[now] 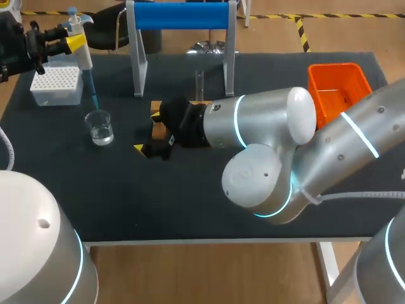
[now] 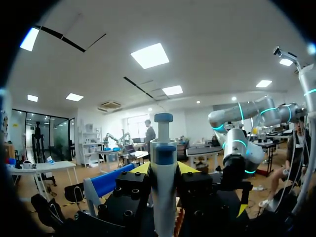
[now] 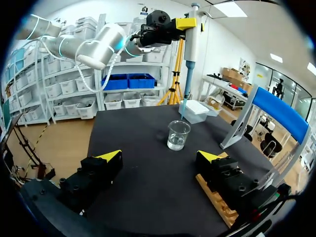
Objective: Invert the test tube, pick up the pipette, mount the tip to pipette, aspirate from beaker and dispense into the tube, eject the tip, return the pipette, and cap with the stopper.
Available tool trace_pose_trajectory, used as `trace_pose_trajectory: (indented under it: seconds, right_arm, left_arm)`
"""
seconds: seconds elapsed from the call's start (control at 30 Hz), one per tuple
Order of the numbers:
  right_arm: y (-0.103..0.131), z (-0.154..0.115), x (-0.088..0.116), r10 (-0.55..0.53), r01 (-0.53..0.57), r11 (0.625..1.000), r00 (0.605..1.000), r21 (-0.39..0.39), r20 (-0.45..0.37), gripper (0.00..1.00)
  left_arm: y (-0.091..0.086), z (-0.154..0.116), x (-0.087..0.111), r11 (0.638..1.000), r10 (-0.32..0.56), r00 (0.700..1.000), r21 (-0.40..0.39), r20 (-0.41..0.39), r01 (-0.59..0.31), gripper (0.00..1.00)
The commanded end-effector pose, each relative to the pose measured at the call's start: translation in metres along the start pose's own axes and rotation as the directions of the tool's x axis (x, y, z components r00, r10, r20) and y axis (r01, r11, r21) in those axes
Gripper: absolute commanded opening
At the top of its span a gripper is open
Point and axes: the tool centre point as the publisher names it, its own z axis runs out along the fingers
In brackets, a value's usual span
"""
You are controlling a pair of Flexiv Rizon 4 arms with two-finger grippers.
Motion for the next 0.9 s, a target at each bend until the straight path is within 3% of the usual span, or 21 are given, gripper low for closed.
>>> trace_pose_trajectory:
  seconds: [0.03,0.9]
  right_arm:
    - [-0.0056,0.0093,0.0046,0.004,-0.003,1.000,0.998,-0.018,0.057,1.00]
    - [-0.0076,0.0174,0.0049,0.021,-0.018,0.999,0.996,-0.026,0.092,1.00]
  left_arm:
    - [-0.0001,-0.0005,0.0000,1.000,0.001,1.000,0.001,-0.002,-0.001,0.00]
    - [-0.0001,-0.0005,0.0000,1.000,0.001,1.000,0.001,-0.002,-0.001,0.00]
